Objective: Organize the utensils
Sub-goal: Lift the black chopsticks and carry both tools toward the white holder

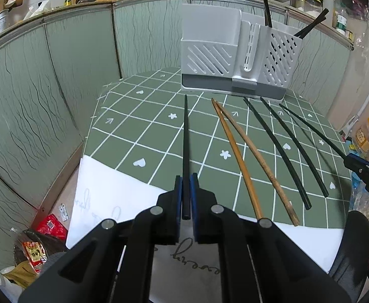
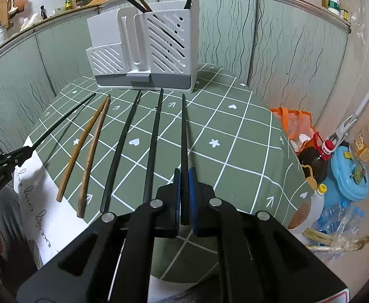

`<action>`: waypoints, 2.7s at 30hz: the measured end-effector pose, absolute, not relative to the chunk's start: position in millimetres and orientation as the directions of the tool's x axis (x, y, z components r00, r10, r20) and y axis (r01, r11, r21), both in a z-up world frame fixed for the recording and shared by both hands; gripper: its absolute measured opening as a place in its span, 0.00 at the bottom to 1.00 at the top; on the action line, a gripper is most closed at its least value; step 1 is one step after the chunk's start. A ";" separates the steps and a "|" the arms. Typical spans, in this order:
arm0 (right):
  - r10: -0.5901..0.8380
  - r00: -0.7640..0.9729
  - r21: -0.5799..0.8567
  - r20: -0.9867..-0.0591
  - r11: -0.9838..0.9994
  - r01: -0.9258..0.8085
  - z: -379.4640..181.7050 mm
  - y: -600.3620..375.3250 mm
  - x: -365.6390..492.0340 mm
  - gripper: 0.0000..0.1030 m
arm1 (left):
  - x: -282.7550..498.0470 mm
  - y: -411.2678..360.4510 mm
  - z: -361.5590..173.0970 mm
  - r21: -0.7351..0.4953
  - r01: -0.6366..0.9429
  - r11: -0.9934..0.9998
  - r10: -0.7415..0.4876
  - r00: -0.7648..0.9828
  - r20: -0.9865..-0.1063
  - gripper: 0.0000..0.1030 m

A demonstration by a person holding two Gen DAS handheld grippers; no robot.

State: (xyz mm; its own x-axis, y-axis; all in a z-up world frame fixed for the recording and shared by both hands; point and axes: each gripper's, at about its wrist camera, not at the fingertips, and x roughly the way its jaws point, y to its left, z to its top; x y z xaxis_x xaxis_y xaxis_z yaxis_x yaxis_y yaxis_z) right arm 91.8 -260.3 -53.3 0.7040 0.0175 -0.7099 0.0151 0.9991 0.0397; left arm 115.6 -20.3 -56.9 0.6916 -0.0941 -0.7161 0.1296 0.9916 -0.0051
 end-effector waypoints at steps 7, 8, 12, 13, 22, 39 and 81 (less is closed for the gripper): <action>0.012 0.711 0.031 -0.703 0.999 0.013 -38.4 -261.8 92.0 0.06 | 116.2 -19.5 -42.4 -0.002 0.140 0.990 -0.100 0.699 -0.708 0.08; 0.014 0.710 0.032 -0.704 0.999 0.012 -36.2 -262.0 92.1 0.06 | 116.4 -19.4 -40.5 -0.002 0.141 0.990 -0.101 0.699 -0.708 0.08; 0.020 0.714 0.034 -0.700 0.999 0.005 -25.0 -262.7 91.3 0.06 | 117.6 -19.6 -31.9 0.005 0.150 0.989 -0.103 0.698 -0.708 0.08; 0.023 0.715 0.036 -0.699 0.999 0.003 -22.7 -262.8 91.1 0.06 | 117.8 -20.1 -29.3 0.009 0.154 0.988 -0.103 0.699 -0.707 0.08; 0.027 0.729 0.039 -0.683 0.999 0.000 2.3 -268.7 91.2 0.06 | 122.3 -21.5 -5.9 0.007 0.172 0.985 -0.117 0.700 -0.704 0.08; 0.039 0.762 0.043 -0.646 0.999 -0.015 49.3 -274.3 95.4 0.06 | 131.9 -25.7 37.8 0.008 0.199 0.980 -0.141 0.720 -0.680 0.08; 0.062 0.821 0.053 -0.567 0.998 -0.038 128.7 -285.7 106.0 0.06 | 143.0 -38.8 117.5 0.007 0.230 0.973 -0.179 0.774 -0.607 0.08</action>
